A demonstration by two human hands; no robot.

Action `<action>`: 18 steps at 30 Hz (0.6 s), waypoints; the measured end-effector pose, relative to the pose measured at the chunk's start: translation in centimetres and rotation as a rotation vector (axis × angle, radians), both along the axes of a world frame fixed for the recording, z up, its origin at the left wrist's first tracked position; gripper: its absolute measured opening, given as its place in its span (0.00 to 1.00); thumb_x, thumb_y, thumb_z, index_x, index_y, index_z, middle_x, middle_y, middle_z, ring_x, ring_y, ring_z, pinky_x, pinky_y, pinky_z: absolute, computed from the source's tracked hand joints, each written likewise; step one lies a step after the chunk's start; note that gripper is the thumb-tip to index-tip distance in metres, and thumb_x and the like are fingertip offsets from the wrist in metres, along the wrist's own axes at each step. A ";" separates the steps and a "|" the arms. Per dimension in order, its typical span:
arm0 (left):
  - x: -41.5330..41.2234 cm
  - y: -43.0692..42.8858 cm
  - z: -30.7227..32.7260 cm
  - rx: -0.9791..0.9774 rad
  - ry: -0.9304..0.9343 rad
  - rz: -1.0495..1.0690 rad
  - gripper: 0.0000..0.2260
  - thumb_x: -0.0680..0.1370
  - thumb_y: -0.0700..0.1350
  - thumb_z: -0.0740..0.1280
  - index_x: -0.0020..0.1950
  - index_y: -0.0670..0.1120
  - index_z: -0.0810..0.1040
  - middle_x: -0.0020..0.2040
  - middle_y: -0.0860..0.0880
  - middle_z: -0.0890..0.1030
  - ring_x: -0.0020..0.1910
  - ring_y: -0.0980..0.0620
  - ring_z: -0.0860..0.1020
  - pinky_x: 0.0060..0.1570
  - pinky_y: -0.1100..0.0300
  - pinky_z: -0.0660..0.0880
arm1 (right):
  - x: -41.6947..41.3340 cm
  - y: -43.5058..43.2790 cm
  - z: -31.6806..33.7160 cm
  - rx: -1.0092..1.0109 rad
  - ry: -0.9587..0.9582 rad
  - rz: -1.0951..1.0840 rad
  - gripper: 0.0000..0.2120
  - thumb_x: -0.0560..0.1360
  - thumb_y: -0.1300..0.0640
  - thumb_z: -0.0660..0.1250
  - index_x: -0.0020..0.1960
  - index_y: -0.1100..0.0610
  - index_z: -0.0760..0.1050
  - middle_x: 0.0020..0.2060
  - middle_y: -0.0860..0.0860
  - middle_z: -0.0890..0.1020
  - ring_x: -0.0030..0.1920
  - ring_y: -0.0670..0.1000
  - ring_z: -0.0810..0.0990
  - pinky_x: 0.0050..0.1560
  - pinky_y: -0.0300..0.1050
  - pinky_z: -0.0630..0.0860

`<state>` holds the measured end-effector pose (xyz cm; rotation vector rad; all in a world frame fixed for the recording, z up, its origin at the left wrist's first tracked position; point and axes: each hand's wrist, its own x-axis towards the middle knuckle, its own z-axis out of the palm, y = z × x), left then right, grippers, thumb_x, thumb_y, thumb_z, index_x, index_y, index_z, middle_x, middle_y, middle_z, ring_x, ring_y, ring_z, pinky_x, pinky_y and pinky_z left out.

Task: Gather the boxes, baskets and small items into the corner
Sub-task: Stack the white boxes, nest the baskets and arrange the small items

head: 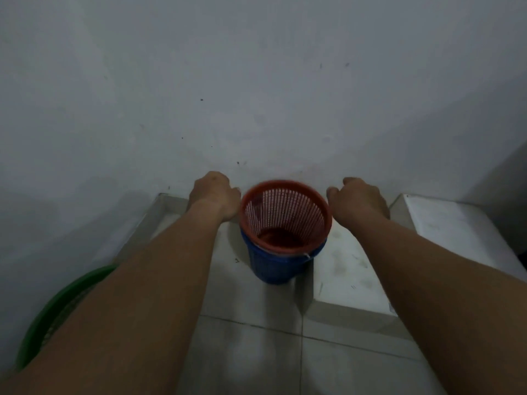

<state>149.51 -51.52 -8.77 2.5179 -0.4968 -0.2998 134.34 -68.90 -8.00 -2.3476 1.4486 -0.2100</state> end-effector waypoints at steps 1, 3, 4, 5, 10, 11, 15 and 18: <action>0.4 0.8 -0.2 0.025 -0.012 -0.009 0.19 0.81 0.51 0.64 0.67 0.41 0.75 0.66 0.41 0.75 0.63 0.41 0.74 0.61 0.53 0.71 | 0.6 0.9 0.1 -0.034 0.005 0.050 0.23 0.80 0.44 0.57 0.69 0.54 0.71 0.66 0.58 0.75 0.62 0.62 0.75 0.58 0.51 0.72; 1.2 3.2 -1.0 0.083 -0.033 -0.019 0.18 0.80 0.52 0.64 0.65 0.42 0.77 0.66 0.43 0.76 0.63 0.41 0.74 0.62 0.52 0.71 | 2.3 3.3 -0.1 -0.095 0.025 0.188 0.21 0.80 0.44 0.56 0.66 0.53 0.73 0.62 0.57 0.77 0.59 0.61 0.77 0.54 0.50 0.73; 1.6 4.6 -1.5 0.119 -0.042 -0.008 0.18 0.80 0.52 0.64 0.65 0.44 0.77 0.65 0.43 0.77 0.62 0.41 0.75 0.61 0.51 0.72 | 3.3 4.7 -0.5 -0.123 0.044 0.277 0.20 0.80 0.44 0.56 0.64 0.53 0.75 0.60 0.57 0.79 0.57 0.61 0.78 0.53 0.51 0.74; 2.0 6.4 -2.1 0.164 -0.054 0.011 0.17 0.79 0.53 0.64 0.64 0.45 0.77 0.65 0.43 0.77 0.61 0.41 0.75 0.60 0.51 0.73 | 4.4 6.3 -1.0 -0.144 0.059 0.375 0.19 0.79 0.44 0.56 0.63 0.52 0.76 0.58 0.57 0.80 0.56 0.61 0.78 0.52 0.51 0.75; 2.4 17.9 -4.7 0.449 -0.030 0.123 0.17 0.80 0.55 0.62 0.64 0.47 0.75 0.62 0.43 0.76 0.56 0.43 0.76 0.50 0.53 0.74 | 8.6 16.7 -5.7 -0.030 0.180 0.776 0.19 0.79 0.42 0.58 0.63 0.51 0.75 0.60 0.57 0.79 0.59 0.60 0.77 0.55 0.51 0.74; 2.1 21.2 -5.4 0.512 -0.004 0.146 0.16 0.80 0.54 0.62 0.63 0.47 0.75 0.60 0.44 0.77 0.52 0.45 0.77 0.47 0.54 0.74 | 9.3 19.6 -7.3 0.007 0.240 0.870 0.21 0.79 0.41 0.58 0.66 0.51 0.74 0.62 0.56 0.78 0.60 0.59 0.77 0.55 0.51 0.74; 0.5 28.9 -8.4 0.710 0.079 0.191 0.10 0.79 0.48 0.64 0.57 0.47 0.79 0.51 0.48 0.79 0.40 0.51 0.74 0.36 0.59 0.70 | 9.6 26.2 -11.5 0.105 0.365 0.994 0.23 0.80 0.42 0.60 0.69 0.54 0.70 0.63 0.54 0.73 0.56 0.56 0.77 0.45 0.46 0.71; -0.9 32.3 -10.8 0.806 0.214 0.196 0.15 0.79 0.47 0.66 0.64 0.45 0.74 0.60 0.45 0.75 0.51 0.48 0.76 0.47 0.56 0.75 | 9.4 28.9 -14.2 0.202 0.362 0.897 0.24 0.80 0.46 0.62 0.72 0.57 0.65 0.63 0.55 0.71 0.45 0.52 0.75 0.37 0.43 0.69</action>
